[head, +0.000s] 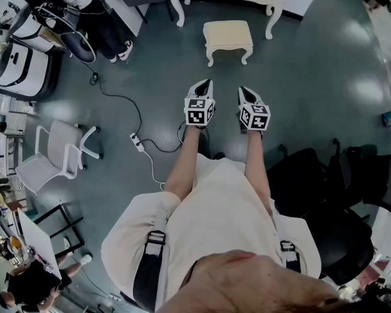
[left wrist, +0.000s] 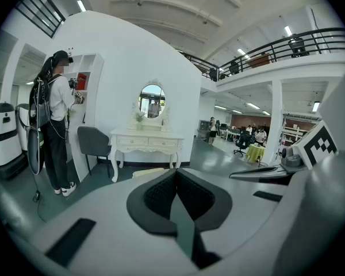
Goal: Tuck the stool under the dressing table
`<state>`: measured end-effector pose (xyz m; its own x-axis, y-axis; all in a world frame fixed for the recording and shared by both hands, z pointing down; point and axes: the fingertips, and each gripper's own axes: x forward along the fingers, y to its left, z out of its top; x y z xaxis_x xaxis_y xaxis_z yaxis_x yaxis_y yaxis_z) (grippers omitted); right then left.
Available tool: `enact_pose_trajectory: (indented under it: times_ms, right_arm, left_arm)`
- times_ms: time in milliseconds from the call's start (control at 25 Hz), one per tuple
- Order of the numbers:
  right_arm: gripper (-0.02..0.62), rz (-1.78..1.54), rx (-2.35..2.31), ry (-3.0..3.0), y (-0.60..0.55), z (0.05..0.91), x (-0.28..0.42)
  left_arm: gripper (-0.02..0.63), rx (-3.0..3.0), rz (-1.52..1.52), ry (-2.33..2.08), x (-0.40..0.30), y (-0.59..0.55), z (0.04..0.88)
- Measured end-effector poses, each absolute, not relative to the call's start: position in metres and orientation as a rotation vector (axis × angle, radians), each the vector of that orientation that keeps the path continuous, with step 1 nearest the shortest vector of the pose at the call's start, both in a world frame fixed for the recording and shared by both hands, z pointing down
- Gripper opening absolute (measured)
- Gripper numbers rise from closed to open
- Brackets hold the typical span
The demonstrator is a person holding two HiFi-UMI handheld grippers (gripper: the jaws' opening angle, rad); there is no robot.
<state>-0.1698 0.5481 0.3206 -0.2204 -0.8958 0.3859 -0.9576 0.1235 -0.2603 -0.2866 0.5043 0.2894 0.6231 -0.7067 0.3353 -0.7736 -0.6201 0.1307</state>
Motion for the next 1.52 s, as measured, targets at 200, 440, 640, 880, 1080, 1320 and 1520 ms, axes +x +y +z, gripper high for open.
enact_pose_trajectory:
  times_ms: [200, 440, 640, 880, 1080, 1320, 1520]
  right_arm:
    - [0.043, 0.701, 1.896, -2.254, 0.543, 0.32, -0.161]
    - [0.044, 0.723, 1.95, -2.237, 0.529, 0.322, -0.143]
    - [0.044, 0.78, 1.938, -2.255, 0.5, 0.323, -0.127]
    - [0.044, 0.831, 1.951, -2.249, 0.454, 0.32, -0.096]
    - [0.044, 0.905, 1.979, -2.267, 0.401, 0.318, -0.076]
    - [0.044, 0.939, 1.961, -2.29, 0.339, 0.322, -0.069]
    - [0.044, 0.941, 1.921, -2.343, 0.289, 0.324, -0.054]
  left_arm:
    - [0.015, 2.598, 0.392, -1.195, -0.283, 0.499, 0.291]
    - [0.015, 2.598, 0.437, -1.212, -0.275, 0.481, 0.3]
    - [0.015, 2.618, 0.454, -1.194, -0.257, 0.446, 0.3]
    - [0.015, 2.634, 0.458, -1.163, -0.219, 0.39, 0.297]
    - [0.015, 2.658, 0.507, -1.116, -0.193, 0.335, 0.297]
    - [0.015, 2.611, 0.516, -1.101, -0.182, 0.262, 0.309]
    - [0.015, 2.575, 0.509, -1.075, -0.166, 0.204, 0.325]
